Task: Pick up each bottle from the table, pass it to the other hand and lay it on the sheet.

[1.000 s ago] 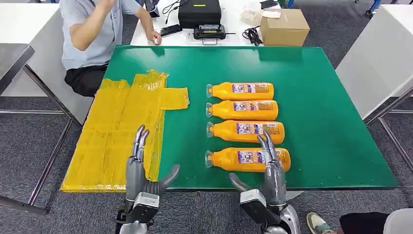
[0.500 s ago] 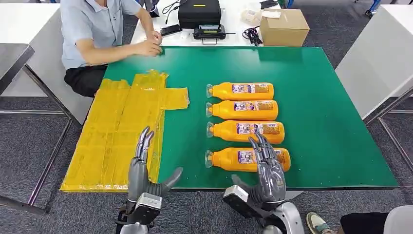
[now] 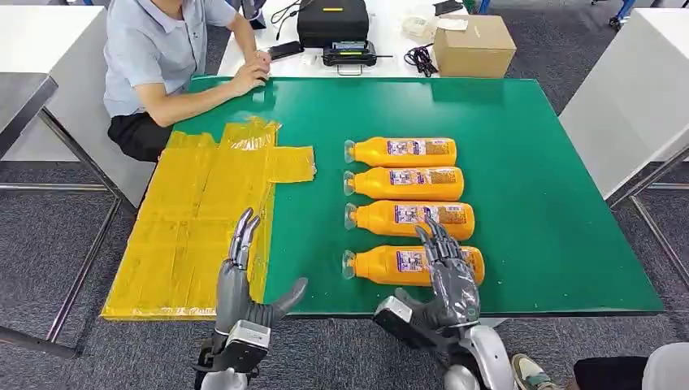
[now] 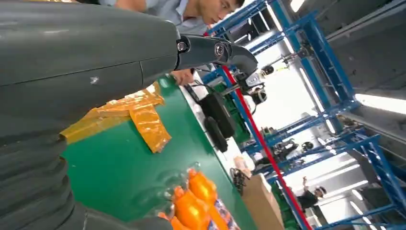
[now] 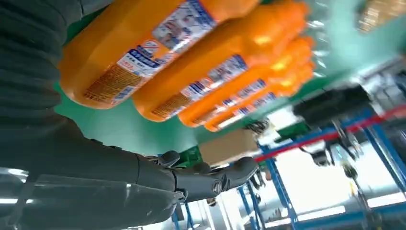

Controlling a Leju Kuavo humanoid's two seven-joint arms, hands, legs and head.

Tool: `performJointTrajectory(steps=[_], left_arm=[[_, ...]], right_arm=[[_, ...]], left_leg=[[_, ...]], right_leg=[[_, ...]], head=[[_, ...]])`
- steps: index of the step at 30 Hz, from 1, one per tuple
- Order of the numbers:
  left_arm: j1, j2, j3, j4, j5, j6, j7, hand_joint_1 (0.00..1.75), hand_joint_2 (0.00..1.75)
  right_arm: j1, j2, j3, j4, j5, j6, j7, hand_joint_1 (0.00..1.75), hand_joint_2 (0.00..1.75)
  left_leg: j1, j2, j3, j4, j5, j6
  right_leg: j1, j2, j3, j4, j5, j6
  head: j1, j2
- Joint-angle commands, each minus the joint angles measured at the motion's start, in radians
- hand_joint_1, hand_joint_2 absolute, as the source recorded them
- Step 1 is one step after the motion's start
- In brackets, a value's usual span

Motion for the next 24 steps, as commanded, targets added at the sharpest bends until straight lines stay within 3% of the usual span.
performJointTrajectory(steps=[1, 8, 15, 24], left_arm=[[-0.042, -0.006, -0.008, 0.089, 0.024, -0.033, 0.011, 0.00, 1.75], [-0.031, -0.010, 0.001, 0.070, 0.027, -0.038, 0.028, 0.00, 1.75], [-0.003, -0.008, 0.006, 0.050, 0.018, -0.043, 0.049, 0.00, 1.75], [0.021, -0.009, 0.015, 0.016, 0.030, -0.093, 0.083, 0.00, 1.75]], right_arm=[[-0.123, -0.088, -0.031, 0.225, 0.072, 0.072, 0.064, 0.00, 1.75], [-0.132, -0.093, 0.019, 0.251, 0.098, 0.126, 0.125, 0.00, 1.75], [-0.070, -0.117, -0.039, 0.219, 0.158, 0.107, 0.224, 0.00, 1.75], [-0.022, -0.110, -0.058, 0.202, 0.206, 0.122, 0.235, 0.00, 1.75]], left_leg=[[0.002, 0.001, 0.006, -0.001, -0.001, -0.002], [0.001, 0.002, 0.004, -0.001, -0.001, -0.002], [0.001, 0.000, 0.003, 0.000, -0.001, -0.001], [0.001, 0.000, 0.002, 0.000, -0.001, -0.002]], right_leg=[[0.002, 0.000, 0.007, -0.003, 0.000, -0.003], [0.002, 0.001, 0.004, -0.002, -0.001, -0.002], [0.001, -0.001, 0.003, -0.001, -0.001, -0.002], [0.001, 0.000, 0.002, -0.001, -0.001, -0.002]], head=[[0.000, 0.000], [0.000, 0.000], [0.000, 0.000], [0.000, 0.000]])
